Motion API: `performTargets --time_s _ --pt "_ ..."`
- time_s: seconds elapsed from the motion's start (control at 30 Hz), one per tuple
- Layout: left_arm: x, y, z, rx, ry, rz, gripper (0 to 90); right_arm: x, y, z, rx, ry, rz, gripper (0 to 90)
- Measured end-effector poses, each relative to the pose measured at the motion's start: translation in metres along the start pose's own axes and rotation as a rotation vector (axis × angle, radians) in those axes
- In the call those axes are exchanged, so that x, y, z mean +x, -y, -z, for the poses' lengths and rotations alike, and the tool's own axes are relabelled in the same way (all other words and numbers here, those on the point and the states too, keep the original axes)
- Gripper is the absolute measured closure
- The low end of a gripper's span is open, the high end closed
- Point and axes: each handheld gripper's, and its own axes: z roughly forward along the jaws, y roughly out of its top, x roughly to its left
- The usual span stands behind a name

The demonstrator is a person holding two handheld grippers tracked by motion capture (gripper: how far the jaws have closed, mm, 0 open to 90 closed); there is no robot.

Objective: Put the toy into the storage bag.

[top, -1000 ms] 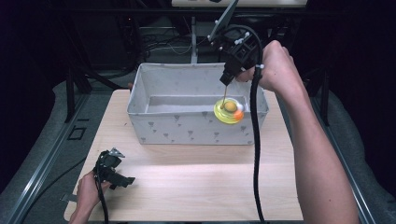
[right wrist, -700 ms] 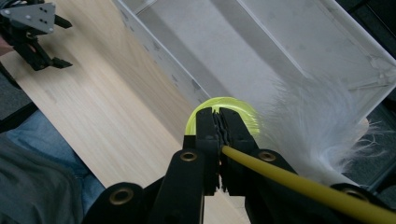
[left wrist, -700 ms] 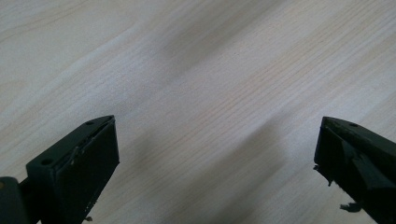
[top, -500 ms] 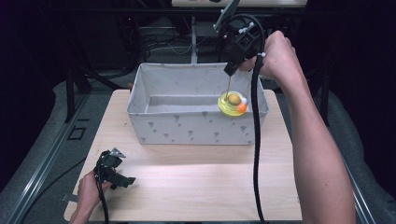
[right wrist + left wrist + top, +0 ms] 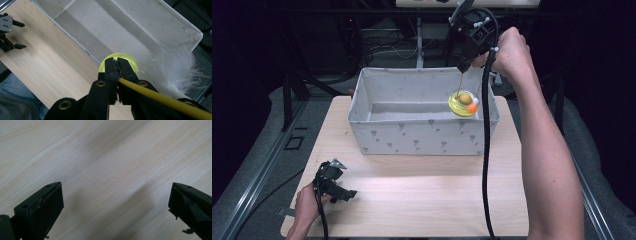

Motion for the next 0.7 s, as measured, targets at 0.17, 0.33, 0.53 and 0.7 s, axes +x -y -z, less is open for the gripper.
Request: performTargets --time_s 0.17,0.33,0.53,0.7 --pt "0.0 0.0 -0.001 0.007 0.001 -0.004 0.0 -0.012 -0.003 -0.005 0.004 0.01 -0.034 87.5" --pt "0.001 0.0 0.0 0.004 0.003 0.0 0.0 -0.024 -0.005 -0.013 0.0 0.009 -0.067 87.5" --pt "-0.001 0.0 0.0 0.004 0.0 -0.008 0.0 -0.035 -0.008 -0.027 0.003 -0.001 -0.083 87.6" --pt "0.0 0.001 0.001 -0.006 -0.003 0.0 0.0 -0.041 -0.008 -0.041 0.016 -0.002 -0.096 87.6"
